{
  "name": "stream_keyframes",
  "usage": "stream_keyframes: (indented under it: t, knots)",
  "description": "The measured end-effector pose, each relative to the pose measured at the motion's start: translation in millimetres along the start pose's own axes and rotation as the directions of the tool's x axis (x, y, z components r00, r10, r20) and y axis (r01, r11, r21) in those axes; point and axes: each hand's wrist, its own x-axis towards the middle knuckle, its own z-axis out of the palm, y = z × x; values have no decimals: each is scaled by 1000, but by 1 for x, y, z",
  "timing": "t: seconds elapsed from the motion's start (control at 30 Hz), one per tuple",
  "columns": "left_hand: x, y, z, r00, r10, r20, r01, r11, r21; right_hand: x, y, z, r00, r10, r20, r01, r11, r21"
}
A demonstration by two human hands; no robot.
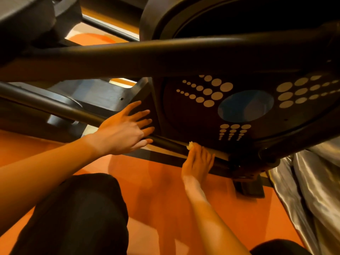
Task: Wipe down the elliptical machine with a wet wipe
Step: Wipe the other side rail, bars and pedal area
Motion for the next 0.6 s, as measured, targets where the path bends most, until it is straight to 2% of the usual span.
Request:
stream_keyframes:
  t: [0.1, 0.23, 0.37, 0.6]
  knots:
    - [0, 0, 0, 1000, -5, -2, 5, 1000, 2, -6, -15, 7, 994, -106, 35, 106, 994, 7]
    - [0, 1, 1, 1000, -5, 13, 4, 1000, 15, -11, -26, 10, 978, -202, 55, 206, 976, -72]
    - [0, 0, -1, 1000, -11, 20, 10, 1000, 17, -8, -5, 6, 963, -271, -1, 269, 959, -91]
    - [0, 0, -1, 1000, -17, -19, 17, 1000, -6, 10, 87, -20, 995, 85, -59, -92, 987, -132]
